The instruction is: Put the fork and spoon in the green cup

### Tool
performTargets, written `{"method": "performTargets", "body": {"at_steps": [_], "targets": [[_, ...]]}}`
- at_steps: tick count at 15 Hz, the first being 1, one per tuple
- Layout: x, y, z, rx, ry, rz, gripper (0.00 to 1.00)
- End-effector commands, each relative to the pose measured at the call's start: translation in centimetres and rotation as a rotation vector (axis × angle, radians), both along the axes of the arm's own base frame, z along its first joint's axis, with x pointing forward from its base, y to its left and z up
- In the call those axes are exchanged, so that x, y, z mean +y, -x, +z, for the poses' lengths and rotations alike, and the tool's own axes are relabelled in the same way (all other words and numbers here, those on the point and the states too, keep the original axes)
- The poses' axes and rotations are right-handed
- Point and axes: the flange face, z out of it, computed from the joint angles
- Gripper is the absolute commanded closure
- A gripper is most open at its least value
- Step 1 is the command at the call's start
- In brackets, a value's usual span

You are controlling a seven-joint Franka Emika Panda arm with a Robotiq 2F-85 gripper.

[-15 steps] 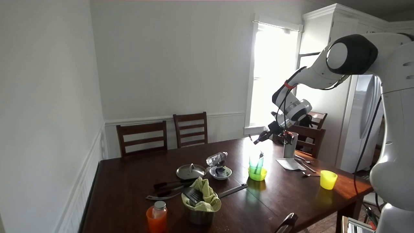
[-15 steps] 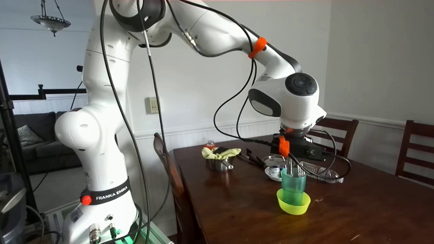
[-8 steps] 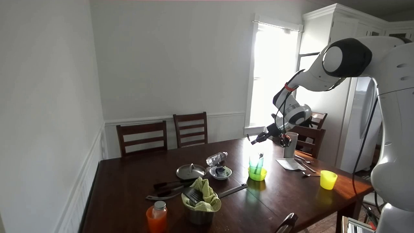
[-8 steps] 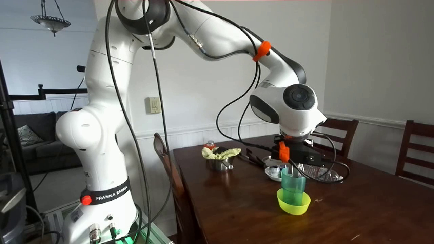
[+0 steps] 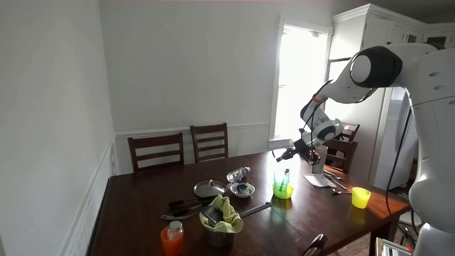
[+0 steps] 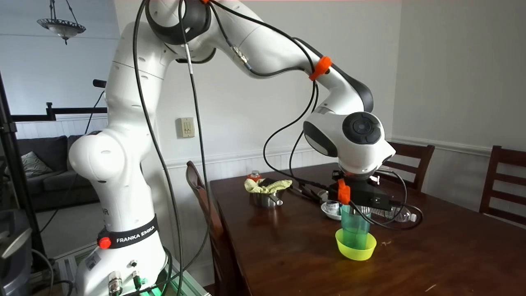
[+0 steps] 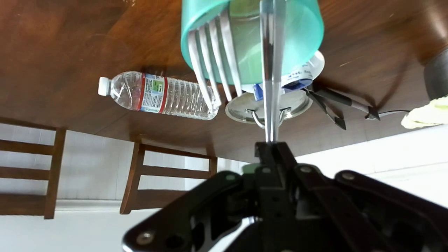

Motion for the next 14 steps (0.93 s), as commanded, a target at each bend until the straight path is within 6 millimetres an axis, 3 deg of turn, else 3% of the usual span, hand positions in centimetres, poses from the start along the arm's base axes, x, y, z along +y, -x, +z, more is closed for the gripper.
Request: {"method": "performTargets", "body": {"at_steps": [1, 14], "targets": [[-0.48, -0.09, -0.31, -0.012, 0.000, -0.003, 0.98], [-0.57, 0.00, -1.01, 0.026, 0.006, -0.008, 0.98]]}}
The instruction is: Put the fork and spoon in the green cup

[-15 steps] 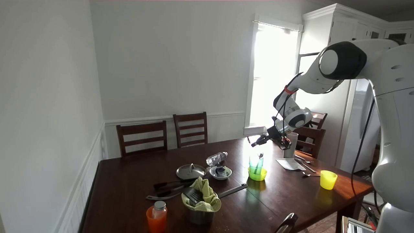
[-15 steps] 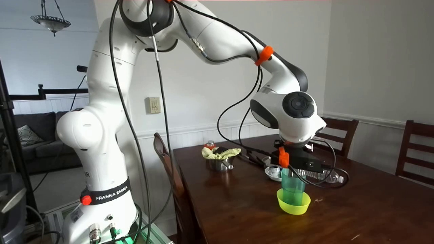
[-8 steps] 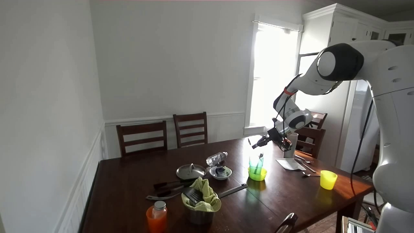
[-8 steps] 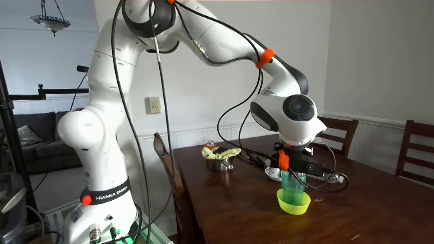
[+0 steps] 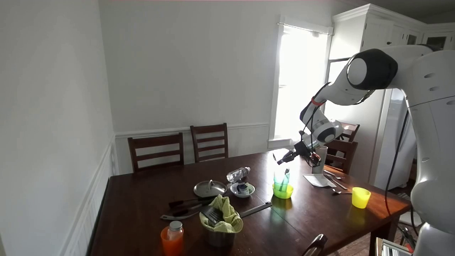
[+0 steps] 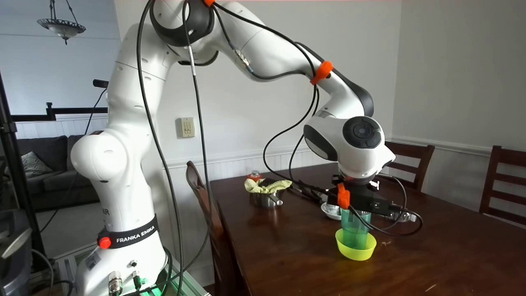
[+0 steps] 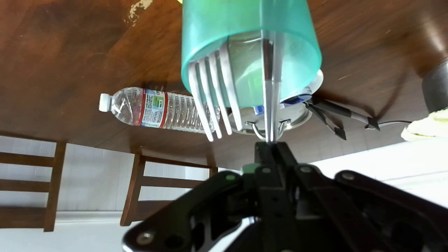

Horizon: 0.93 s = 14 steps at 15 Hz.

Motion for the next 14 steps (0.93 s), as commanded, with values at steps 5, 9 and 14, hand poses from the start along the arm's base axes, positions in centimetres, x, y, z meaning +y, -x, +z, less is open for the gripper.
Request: {"method": "performTargets", "body": {"at_steps": [5, 9, 14], "targets": [[-0.4, -0.3, 0.2, -0.001, 0.005, -0.006, 0.54], [-0.4, -0.4, 0.4, -0.002, 0.007, -0.005, 0.26], [-0.7, -0.4, 1.6, 0.006, 0.008, -0.024, 0.00]]}}
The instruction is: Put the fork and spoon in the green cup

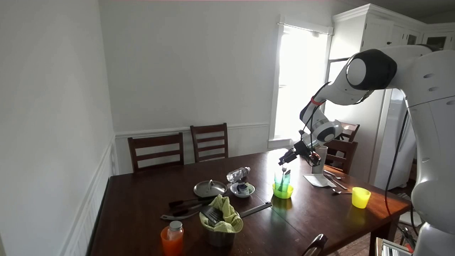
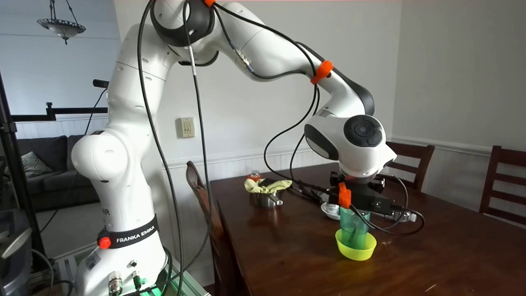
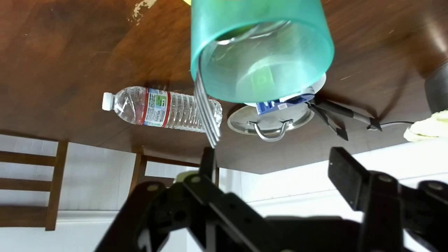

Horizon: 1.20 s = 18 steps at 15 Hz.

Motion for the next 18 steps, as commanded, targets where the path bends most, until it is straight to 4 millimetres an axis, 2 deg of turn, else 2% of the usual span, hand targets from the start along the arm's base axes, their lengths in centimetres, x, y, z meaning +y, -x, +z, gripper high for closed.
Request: {"method": "performTargets", "body": {"at_steps": [1, 5, 11, 18], "targets": [[-0.7, -0.2, 2.0, 0.010, 0.005, -0.029, 0.00], [-1.3, -0.4, 4.8, 0.064, 0.029, -0.065, 0.00], [-1.5, -1.2, 8.4, 0.234, 0.074, -0.153, 0.00], [-1.1, -1.7, 10.6, 0.409, 0.100, -0.252, 0.00]]}}
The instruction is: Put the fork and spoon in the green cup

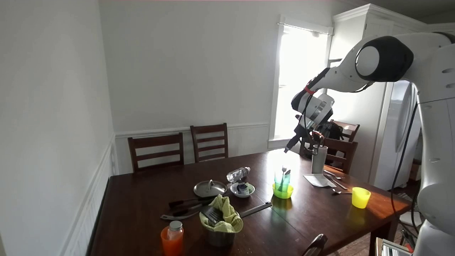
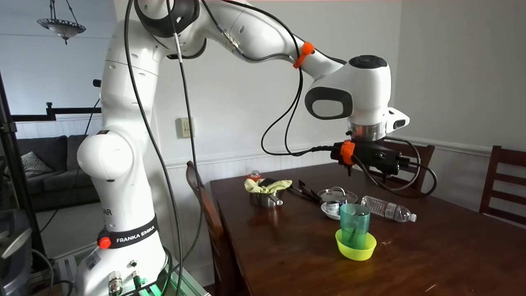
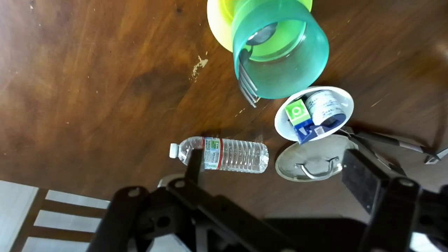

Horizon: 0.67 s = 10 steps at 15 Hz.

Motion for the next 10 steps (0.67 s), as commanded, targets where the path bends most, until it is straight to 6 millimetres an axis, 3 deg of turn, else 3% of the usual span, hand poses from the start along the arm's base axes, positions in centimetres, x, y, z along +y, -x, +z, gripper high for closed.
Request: {"method": "performTargets", "body": {"at_steps": [1, 7, 10], "targets": [[0.20, 0.11, 1.44, 0.087, 0.016, -0.062, 0.00], [0.47, 0.23, 2.33, 0.165, 0.014, -0.113, 0.00], [0.49, -0.30, 1.38, 0.147, 0.017, -0.097, 0.00]]}}
